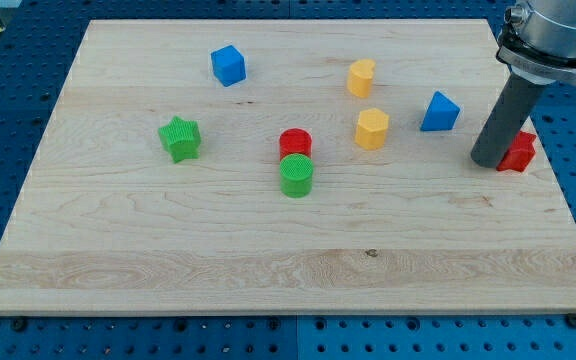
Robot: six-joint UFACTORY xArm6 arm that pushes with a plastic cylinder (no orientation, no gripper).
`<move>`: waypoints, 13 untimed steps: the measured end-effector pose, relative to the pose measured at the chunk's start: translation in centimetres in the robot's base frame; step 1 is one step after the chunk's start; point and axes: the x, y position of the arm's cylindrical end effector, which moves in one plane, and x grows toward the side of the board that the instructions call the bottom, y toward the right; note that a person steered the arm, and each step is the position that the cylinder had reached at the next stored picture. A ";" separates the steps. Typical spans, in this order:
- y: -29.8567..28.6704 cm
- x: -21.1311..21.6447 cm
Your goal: Place the blue triangle right to the yellow heart
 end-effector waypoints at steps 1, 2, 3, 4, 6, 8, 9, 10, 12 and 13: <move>0.0 -0.2; 0.0 -0.5; 0.0 -0.5; -0.6 -0.5; -2.4 -3.1; -3.2 -3.1; -3.7 -3.1; -3.8 -3.1; -4.8 -4.4; -4.8 -4.5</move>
